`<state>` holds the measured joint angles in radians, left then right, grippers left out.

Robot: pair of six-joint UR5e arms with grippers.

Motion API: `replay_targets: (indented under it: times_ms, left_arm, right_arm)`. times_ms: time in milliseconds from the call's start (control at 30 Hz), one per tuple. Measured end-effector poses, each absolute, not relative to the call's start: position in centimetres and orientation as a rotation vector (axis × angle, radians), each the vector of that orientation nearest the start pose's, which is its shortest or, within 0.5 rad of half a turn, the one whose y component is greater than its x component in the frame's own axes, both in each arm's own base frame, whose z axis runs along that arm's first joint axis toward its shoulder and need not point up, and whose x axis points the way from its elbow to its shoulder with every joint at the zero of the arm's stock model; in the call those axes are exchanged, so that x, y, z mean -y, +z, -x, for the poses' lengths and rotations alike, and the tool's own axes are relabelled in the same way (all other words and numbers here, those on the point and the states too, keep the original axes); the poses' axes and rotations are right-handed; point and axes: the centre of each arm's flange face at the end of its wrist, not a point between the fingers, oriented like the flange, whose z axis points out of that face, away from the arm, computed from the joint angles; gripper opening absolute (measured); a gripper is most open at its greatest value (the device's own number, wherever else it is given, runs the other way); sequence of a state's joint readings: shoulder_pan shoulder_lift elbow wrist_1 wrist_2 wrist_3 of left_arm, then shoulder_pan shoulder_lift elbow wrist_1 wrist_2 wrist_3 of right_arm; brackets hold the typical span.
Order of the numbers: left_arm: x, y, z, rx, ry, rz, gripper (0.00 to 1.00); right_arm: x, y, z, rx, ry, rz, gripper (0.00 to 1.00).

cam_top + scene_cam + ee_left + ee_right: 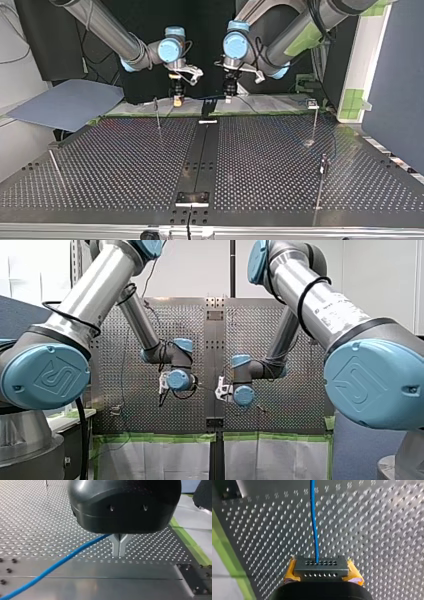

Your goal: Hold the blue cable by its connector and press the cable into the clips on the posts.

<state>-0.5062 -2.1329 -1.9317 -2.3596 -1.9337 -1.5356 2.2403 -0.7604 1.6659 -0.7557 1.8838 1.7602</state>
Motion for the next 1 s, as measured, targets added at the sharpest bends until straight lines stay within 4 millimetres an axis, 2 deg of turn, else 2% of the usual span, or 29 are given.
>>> replay_targets:
  times_ms: [400, 600, 833, 1000]
  left_arm:
    - [35.7, 4.7, -42.5, -1.71, -0.05, -0.213, 0.0]
    - [37.0, 2.7, -42.5, -1.718, -0.062, -0.237, 0.0]
    - [38.3, -0.3, -41.3, -1.744, -0.073, -0.274, 0.0]
    - [39.3, -2.2, -40.2, -1.765, -0.077, -0.303, 0.0]
  right_arm:
    - [42.9, 0.6, -42.1, 1.295, 1.413, -1.486, 0.0]
    - [41.3, -2.7, -39.7, 1.333, 1.33, -1.533, 0.0]
    - [39.6, -6.7, -36.5, 1.389, 1.224, -1.576, 0.0]
    - [38.9, -8.7, -34.0, 1.404, 1.161, -1.604, 0.0]
